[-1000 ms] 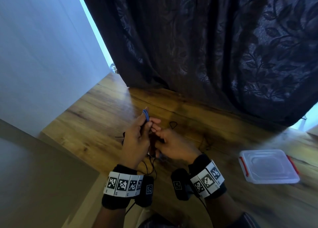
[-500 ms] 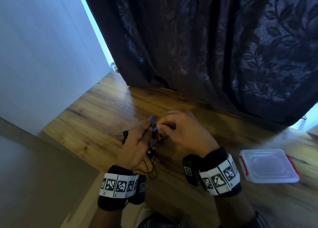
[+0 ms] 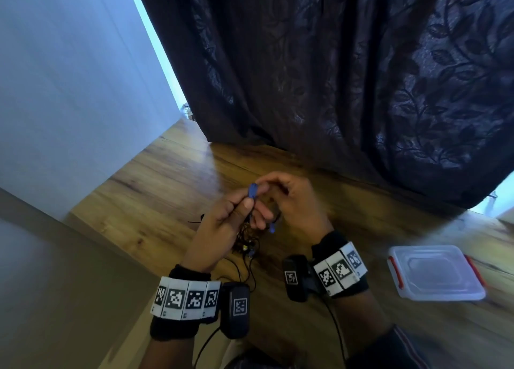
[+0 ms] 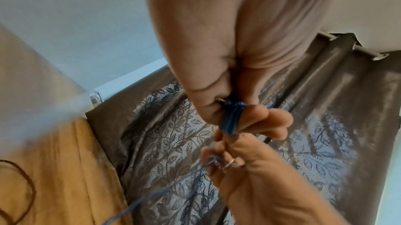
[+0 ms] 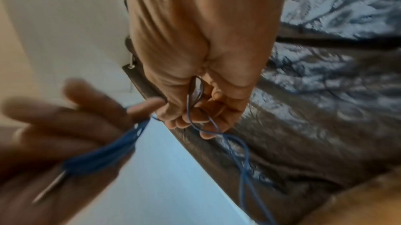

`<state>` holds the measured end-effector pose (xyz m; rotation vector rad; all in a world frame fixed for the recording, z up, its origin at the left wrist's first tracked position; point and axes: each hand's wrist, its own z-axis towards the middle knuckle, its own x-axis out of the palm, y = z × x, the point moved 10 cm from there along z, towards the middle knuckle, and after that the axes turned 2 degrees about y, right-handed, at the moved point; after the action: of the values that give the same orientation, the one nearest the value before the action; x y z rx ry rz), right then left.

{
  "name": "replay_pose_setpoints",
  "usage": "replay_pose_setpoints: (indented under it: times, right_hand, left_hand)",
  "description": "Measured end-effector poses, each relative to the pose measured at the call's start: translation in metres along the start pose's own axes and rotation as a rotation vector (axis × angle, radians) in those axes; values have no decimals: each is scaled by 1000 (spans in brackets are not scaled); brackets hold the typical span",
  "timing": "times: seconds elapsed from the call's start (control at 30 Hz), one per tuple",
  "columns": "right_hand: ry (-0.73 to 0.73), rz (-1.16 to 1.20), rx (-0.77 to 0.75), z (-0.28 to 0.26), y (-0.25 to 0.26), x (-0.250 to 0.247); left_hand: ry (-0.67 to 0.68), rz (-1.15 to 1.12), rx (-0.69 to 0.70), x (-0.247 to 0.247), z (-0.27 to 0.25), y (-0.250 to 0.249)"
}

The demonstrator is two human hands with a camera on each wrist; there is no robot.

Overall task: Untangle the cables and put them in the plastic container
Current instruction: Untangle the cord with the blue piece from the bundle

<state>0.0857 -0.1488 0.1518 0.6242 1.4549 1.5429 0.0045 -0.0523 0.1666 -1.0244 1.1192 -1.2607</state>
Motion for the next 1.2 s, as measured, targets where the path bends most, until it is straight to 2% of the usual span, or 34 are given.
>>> replay_pose_setpoints:
  times: [0.1,0.2,0.27,0.4,0.57,0.63,0.7,0.77,0.87,0.97,1.07,1.2]
  right_hand:
    - [141,10,168,-16,-30,29]
    - [276,-31,186,-33,-35,58]
    - [379,-60,187,-43,-27,72]
    - [453,-155,155,-49,-8,70]
    - [465,-288,130,-49,-4,54]
    - [431,-296,84,-47,1,50]
    - [320,-224,27,-40,11,38]
    - [206,-175,-26,-31,21,24]
    - [100,-215,-102,-16,35,9]
    - [8,-170,-176,-4,42,1]
    - [-92,-114,-180,3,38,-8]
    - [-34,-65,-70,2,20,8]
  left_hand:
    - [-170,-55,43,-19,2,-5]
    - [-346,-16,101,-39,2,-9]
    - [-405,75,163,-47,0,-16]
    - [-429,338,239,-53,-4,-22]
    - [-465,586,245,-62,-6,-19]
    - [-410,801,191,-59,-5,-15]
    - [-311,873,131,-53,-3,-5]
    - [-241,732,52,-50,-4,7]
    - [-163,393,-76,-39,-7,16]
    - [-102,188,-67,-24,-6,7]
    - [-70,-6,-70,-21,-3,7]
    - [-36,-230,-21,-12,-1,-4]
